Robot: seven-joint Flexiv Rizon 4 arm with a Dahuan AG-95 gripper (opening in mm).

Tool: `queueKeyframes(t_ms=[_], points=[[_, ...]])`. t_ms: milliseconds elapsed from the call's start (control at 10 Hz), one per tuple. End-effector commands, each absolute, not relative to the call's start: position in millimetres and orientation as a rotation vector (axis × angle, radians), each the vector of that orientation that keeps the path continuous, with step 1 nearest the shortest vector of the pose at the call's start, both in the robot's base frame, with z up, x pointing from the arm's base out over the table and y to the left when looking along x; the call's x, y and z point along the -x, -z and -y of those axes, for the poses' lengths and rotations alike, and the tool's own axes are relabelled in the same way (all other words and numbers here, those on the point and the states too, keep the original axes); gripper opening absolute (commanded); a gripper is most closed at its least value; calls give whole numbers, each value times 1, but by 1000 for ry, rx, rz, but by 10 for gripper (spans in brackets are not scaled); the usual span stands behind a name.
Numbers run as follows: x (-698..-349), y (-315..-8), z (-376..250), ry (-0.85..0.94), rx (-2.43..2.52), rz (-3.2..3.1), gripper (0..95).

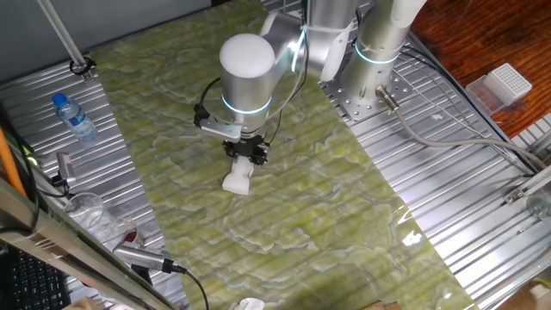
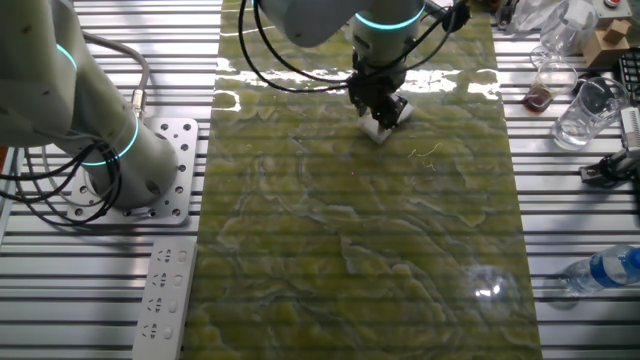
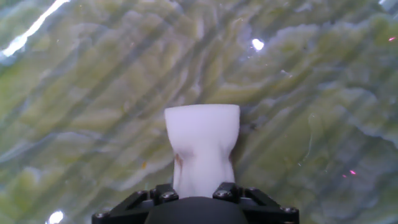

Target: Clean the tabletop with a sponge

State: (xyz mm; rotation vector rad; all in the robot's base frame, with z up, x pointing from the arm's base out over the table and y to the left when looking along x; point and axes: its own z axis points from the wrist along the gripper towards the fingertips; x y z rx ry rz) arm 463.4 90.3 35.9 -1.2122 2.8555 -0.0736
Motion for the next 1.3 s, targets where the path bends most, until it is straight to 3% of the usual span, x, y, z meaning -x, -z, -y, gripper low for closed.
queueKeyframes(t_ms=[100, 200, 1100, 1200, 1300], points=[[-470, -36, -87, 71, 1240, -2847, 570], [-473, -36, -86, 67, 1250, -2843, 760], [-472, -29, -88, 62, 1294, -2823, 760], [-471, -26, -88, 63, 1297, -2822, 950], [-471, -25, -89, 63, 1295, -2823, 950]])
